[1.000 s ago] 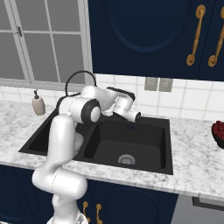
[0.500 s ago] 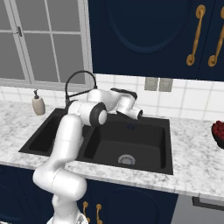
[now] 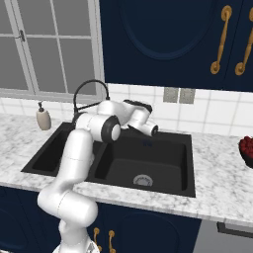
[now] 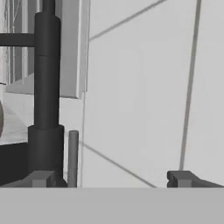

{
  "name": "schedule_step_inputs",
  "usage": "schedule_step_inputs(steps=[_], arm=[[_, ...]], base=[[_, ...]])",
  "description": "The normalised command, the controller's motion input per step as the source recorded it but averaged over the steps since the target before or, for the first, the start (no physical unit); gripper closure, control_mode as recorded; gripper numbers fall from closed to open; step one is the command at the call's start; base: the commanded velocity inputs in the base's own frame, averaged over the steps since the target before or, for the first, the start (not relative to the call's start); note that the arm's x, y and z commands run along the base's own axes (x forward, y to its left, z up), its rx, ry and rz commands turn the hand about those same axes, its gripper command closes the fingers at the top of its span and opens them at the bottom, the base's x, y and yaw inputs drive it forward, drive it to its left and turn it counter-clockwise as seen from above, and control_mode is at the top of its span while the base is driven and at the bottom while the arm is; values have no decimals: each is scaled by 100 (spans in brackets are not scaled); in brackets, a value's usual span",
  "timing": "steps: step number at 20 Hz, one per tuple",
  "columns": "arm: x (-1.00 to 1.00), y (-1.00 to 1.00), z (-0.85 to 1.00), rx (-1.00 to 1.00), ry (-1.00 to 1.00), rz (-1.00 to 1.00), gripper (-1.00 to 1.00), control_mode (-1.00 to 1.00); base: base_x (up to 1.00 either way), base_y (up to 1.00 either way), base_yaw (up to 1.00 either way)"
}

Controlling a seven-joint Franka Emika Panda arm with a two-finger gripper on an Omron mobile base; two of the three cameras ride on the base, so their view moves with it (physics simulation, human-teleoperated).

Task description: Put the colander in the sink, put the apple in the colander, and turn on the sink faucet and pour water over the colander.

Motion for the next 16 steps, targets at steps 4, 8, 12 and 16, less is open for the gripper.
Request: schedule_step_inputs(steps=[4, 8, 12, 16], arm=[[29, 13, -16, 0, 0, 0, -100, -100], [36, 3, -28, 0, 0, 0, -100, -100], [34, 3, -27, 0, 0, 0, -100, -100], [19, 0, -13, 0, 0, -2, -100, -100]], base=[[0, 0, 0], [0, 0, 0], [0, 0, 0], [0, 0, 0]])
